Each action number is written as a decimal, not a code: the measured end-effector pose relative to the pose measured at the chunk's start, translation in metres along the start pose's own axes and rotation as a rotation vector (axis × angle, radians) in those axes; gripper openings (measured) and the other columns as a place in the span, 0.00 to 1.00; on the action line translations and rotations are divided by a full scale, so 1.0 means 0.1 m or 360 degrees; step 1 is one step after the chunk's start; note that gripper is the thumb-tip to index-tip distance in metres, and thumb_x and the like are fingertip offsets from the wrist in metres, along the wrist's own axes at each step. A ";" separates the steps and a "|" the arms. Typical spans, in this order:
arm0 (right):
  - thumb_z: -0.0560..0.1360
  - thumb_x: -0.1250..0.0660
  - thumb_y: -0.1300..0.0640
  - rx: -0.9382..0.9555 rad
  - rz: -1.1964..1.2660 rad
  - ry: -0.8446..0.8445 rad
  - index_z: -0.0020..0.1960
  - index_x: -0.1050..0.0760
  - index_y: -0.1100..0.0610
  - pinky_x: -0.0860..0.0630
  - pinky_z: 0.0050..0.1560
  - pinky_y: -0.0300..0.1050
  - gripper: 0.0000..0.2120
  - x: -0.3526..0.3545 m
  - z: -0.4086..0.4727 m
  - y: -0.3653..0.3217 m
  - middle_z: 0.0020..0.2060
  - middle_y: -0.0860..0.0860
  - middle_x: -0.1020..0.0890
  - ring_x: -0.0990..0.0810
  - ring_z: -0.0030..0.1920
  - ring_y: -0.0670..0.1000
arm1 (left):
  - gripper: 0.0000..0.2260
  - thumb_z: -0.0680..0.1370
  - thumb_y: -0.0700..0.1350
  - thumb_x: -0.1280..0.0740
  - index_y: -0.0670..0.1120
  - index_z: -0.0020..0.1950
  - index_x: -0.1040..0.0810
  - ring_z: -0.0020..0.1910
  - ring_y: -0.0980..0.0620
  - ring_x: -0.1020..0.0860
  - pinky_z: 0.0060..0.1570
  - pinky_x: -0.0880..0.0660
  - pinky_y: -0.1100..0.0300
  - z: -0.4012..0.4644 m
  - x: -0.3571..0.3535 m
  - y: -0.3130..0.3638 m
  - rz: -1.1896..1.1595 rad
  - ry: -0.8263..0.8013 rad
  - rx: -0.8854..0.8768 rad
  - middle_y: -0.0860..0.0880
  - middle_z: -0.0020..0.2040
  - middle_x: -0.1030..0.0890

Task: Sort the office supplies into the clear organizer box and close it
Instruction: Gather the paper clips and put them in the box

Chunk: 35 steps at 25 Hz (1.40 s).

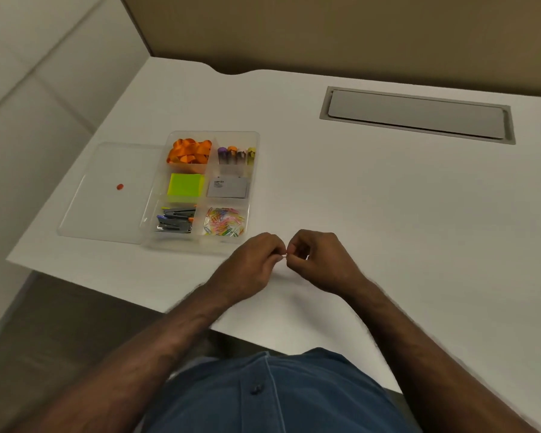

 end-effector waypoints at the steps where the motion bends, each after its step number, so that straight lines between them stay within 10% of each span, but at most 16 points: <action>1: 0.71 0.30 0.54 0.0027 0.0060 0.0054 0.42 0.20 0.47 0.19 0.41 0.45 0.02 -0.02 0.06 -0.10 0.37 0.42 0.16 0.17 0.40 0.44 | 0.03 0.82 0.40 0.34 0.46 0.54 0.22 0.47 0.56 0.26 0.47 0.30 0.68 0.00 0.12 -0.05 -0.0008 0.0094 -0.0020 0.53 0.48 0.22; 17: 0.77 0.26 0.50 -0.0138 -0.0017 0.0592 0.53 0.15 0.47 0.18 0.47 0.42 0.06 -1.01 0.93 -1.47 0.40 0.37 0.17 0.17 0.44 0.40 | 0.08 0.81 0.44 0.30 0.46 0.59 0.18 0.48 0.59 0.22 0.48 0.28 0.77 -0.27 1.48 -1.80 -0.0299 0.0671 0.0021 0.50 0.53 0.17; 25: 0.78 0.26 0.49 -0.0038 0.0095 0.0362 0.61 0.17 0.50 0.16 0.53 0.46 0.13 -2.38 1.21 -2.50 0.54 0.46 0.14 0.16 0.50 0.43 | 0.09 0.82 0.47 0.31 0.46 0.60 0.20 0.53 0.58 0.21 0.53 0.26 0.71 -0.83 2.11 -3.06 -0.0190 0.1108 0.0378 0.49 0.56 0.17; 30: 0.78 0.29 0.41 -0.0245 -0.0234 0.0009 0.77 0.31 0.47 0.33 0.75 0.50 0.30 -3.00 1.35 -2.65 0.81 0.50 0.36 0.33 0.78 0.53 | 0.22 0.79 0.52 0.29 0.42 0.68 0.24 0.68 0.40 0.27 0.64 0.28 0.48 -1.04 2.27 -3.67 0.0199 0.1036 0.0892 0.41 0.68 0.23; 35: 0.76 0.31 0.34 -0.0504 -0.0319 -0.0188 0.83 0.45 0.48 0.39 0.79 0.57 0.43 -3.30 1.46 -2.59 0.85 0.55 0.55 0.48 0.84 0.60 | 0.31 0.78 0.56 0.30 0.39 0.74 0.31 0.69 0.35 0.29 0.64 0.28 0.37 -1.07 2.32 -3.94 0.0258 0.0809 0.1248 0.37 0.70 0.26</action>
Point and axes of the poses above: each hand's wrist, its own z-axis towards the middle knuckle, its own x-axis out of the back of the hand, y = z × x, the point moved 1 cm from there along z, towards the middle knuckle
